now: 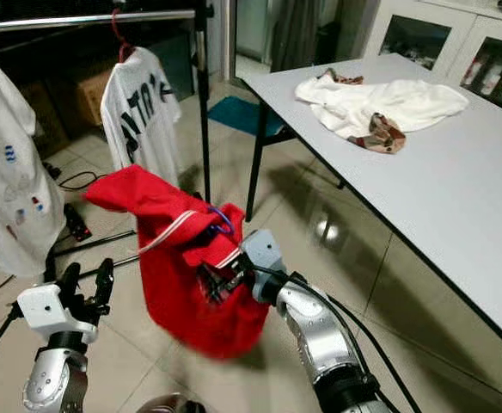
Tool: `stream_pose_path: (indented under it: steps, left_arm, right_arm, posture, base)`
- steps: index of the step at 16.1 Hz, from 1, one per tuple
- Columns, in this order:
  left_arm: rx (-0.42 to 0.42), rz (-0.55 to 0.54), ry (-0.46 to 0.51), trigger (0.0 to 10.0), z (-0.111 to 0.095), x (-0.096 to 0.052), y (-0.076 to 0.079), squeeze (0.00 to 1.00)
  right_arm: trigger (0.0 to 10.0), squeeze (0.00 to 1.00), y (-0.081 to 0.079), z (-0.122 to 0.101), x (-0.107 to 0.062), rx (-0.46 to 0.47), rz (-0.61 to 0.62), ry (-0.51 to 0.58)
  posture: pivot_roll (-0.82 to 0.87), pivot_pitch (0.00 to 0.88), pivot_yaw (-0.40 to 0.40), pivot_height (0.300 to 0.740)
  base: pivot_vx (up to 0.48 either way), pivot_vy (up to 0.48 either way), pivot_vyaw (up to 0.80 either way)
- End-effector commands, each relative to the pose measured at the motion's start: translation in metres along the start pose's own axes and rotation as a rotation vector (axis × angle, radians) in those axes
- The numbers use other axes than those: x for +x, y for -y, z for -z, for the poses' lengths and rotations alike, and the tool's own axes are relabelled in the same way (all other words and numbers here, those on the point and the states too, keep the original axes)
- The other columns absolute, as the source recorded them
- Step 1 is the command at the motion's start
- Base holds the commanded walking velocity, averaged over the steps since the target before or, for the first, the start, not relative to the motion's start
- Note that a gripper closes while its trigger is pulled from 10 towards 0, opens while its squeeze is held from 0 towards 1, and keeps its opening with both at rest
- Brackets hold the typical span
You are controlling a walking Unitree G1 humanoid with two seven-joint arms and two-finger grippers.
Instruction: Hang hanger
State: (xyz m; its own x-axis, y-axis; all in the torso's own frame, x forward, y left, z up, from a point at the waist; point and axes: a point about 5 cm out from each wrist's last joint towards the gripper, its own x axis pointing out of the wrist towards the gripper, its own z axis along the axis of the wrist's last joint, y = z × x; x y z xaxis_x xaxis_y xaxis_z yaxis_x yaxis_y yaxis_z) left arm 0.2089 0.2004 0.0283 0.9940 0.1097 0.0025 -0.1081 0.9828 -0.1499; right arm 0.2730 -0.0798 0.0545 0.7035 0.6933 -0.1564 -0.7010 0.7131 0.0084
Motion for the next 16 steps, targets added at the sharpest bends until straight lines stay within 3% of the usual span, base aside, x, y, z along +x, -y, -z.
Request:
stream_pose_path:
  steps: [1, 5, 10, 13, 15, 16]
  left_arm:
    - [0.003, 0.014, -0.005, 10.0, 0.0, 0.003, 0.004, 0.0]
    - [0.009, 0.02, -0.008, 10.0, 0.0, 0.004, 0.005, 0.0]
    - [0.008, 0.021, -0.019, 10.0, 0.003, 0.006, 0.005, 0.0]
    - [0.015, 0.024, -0.11, 10.0, 0.02, 0.004, 0.004, 0.0]
    - [0.093, 0.032, -0.201, 10.0, 0.037, 0.0, -0.004, 0.0]
    - [0.093, 0.032, -0.201, 10.0, 0.037, 0.0, -0.004, 0.0]
  right_arm:
    - [10.0, 0.0, 0.008, -0.013, 0.002, -0.01, 0.02, 0.06]
    - [10.0, 0.0, 0.009, -0.012, 0.005, -0.013, 0.029, 0.051]
    - [10.0, 0.0, 0.014, 0.003, 0.007, 0.028, 0.085, -0.033]
    - [10.0, 0.0, 0.023, 0.03, 0.001, 0.104, 0.173, -0.124]
    - [10.0, 0.0, 0.029, 0.047, -0.004, 0.108, 0.226, -0.209]
    - [10.0, 0.0, 0.029, 0.047, -0.004, 0.108, 0.226, -0.209]
  posture:
    - [0.07, 0.0, 0.022, 0.736]
    - [0.07, 0.0, 0.023, 0.736]
    - [0.08, 0.0, 0.015, 0.736]
    - [0.11, 0.0, -0.006, 0.736]
    - [0.13, 0.0, -0.017, 0.736]
    - [0.13, 0.0, -0.017, 0.736]
  base:
    - [0.0, 0.0, 0.0]
    - [0.0, 0.0, 0.72]
    - [0.0, 0.0, 0.0]
    - [0.0, 0.0, 0.0]
    - [0.0, 0.0, 0.0]
    - [0.0, 0.0, 0.0]
